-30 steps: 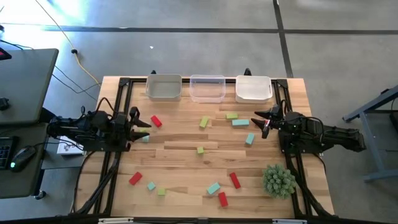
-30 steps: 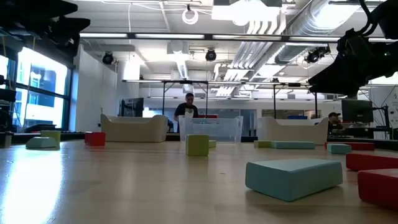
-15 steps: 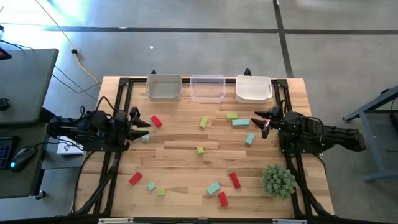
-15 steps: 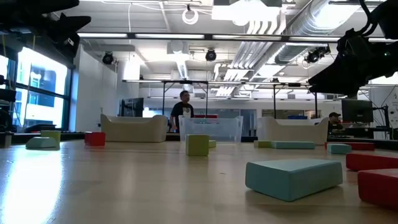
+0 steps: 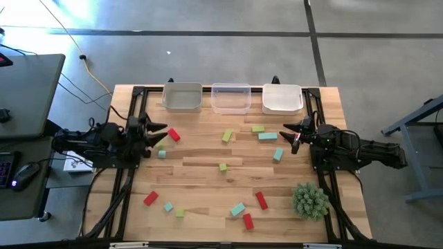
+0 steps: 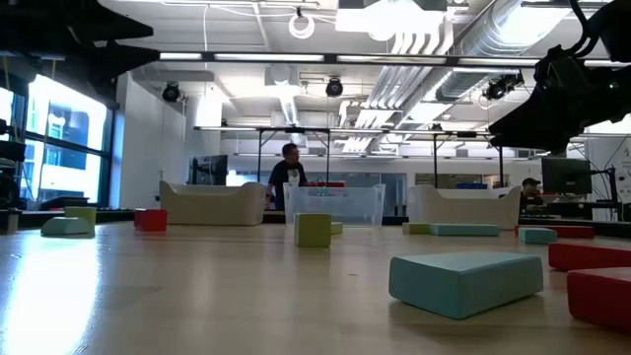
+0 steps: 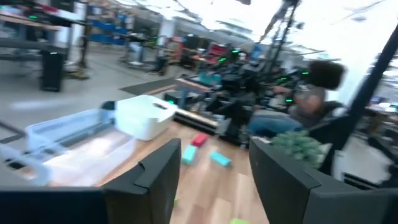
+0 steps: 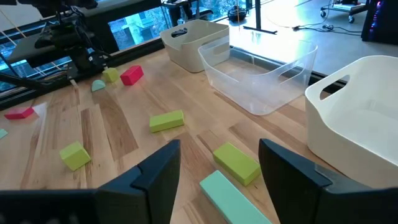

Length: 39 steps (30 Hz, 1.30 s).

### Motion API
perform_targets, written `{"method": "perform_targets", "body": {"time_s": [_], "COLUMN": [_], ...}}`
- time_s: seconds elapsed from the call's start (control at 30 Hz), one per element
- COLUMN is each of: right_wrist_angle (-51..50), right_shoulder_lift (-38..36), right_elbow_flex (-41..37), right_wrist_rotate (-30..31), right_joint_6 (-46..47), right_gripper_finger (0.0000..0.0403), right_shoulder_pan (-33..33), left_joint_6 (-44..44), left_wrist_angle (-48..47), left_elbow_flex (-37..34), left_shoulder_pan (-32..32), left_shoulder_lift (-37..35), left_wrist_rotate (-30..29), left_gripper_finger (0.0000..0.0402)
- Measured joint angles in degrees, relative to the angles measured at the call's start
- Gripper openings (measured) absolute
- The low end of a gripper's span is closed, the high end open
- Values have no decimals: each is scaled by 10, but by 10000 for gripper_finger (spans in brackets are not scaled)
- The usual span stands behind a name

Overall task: Sort & place blocks by color
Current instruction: Put the red block into the gray bin

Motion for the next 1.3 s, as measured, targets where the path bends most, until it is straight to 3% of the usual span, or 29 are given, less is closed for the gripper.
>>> {"method": "perform_targets", "body": {"time_s": [0.2, 0.37, 0.5, 1.0, 1.3], "right_wrist_angle": [0, 0, 0, 0, 0], "right_shoulder_lift": [0, 0, 0, 0, 0], "right_elbow_flex": [0, 0, 0, 0, 0], "right_wrist_rotate": [0, 0, 0, 0, 0], "right_joint_6": [0, 0, 0, 0, 0], "right_gripper_finger": [206, 206, 206, 206, 206], "right_shoulder_pan": [0, 0, 0, 0, 0], "left_joint_6": [-1, -7, -22, -227, -359], "left_wrist_angle": [4, 15, -9, -258, -319], "left_elbow_flex": [0, 27, 66, 278, 314], "left_shoulder_pan": [0, 3, 22, 150, 205], "left_shoulder_lift": [28, 67, 115, 335, 433], "left_wrist_rotate": [-91, -145, -146, -136, -63], "left_gripper_finger": [219, 218, 216, 216, 216]}}
